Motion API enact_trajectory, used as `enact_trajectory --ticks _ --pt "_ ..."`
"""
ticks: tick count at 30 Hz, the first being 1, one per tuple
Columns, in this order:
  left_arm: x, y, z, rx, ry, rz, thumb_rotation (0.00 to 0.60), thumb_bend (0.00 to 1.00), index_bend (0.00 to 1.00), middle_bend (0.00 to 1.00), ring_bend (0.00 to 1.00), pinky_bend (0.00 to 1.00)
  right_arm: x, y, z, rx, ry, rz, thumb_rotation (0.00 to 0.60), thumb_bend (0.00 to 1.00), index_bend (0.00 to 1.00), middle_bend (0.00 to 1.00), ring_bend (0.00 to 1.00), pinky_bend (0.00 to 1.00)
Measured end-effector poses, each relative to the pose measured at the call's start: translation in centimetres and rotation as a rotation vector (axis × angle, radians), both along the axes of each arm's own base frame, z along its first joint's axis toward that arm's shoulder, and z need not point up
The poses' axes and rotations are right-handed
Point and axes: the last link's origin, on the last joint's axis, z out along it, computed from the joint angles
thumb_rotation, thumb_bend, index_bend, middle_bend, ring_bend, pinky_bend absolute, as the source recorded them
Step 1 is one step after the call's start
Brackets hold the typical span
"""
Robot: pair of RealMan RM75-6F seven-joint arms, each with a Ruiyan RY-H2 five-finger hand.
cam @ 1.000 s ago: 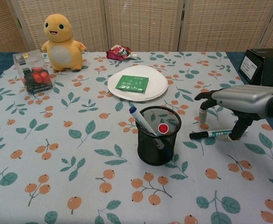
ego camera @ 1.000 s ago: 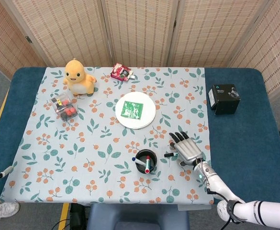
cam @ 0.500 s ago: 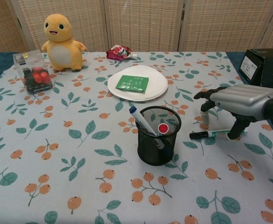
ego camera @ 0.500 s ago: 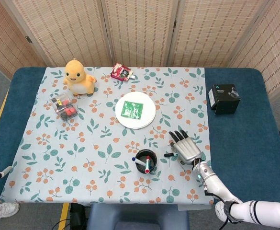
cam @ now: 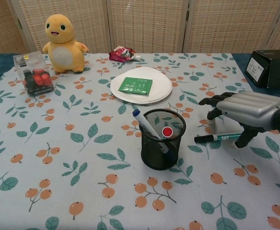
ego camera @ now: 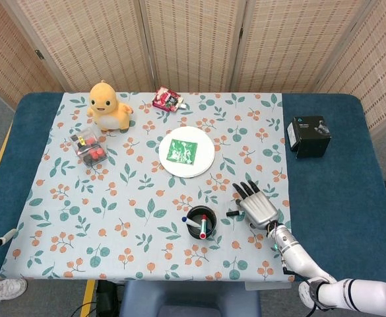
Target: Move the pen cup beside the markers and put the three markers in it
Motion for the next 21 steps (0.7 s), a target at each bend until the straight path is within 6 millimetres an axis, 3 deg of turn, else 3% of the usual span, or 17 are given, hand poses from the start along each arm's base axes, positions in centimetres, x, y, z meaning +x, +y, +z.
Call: enact_trajectory --ticks 11,21 --pt "0.1 -0.1 0.2 0.005 0.004 -0.004 0.600 0.02 0.00 0.00 0.00 0.24 -0.1 -0.2 -0.9 -0.008 -0.002 0.009 0.600 0.33 0.47 0.00 0.00 0.00" --pt "0.0 -0.3 0.4 0.013 0.005 -0.003 0.600 0.02 0.00 0.00 0.00 0.24 -0.1 -0.5 -1.4 -0.049 -0.006 0.026 0.600 0.36 0.60 0.05 0.00 0.00"
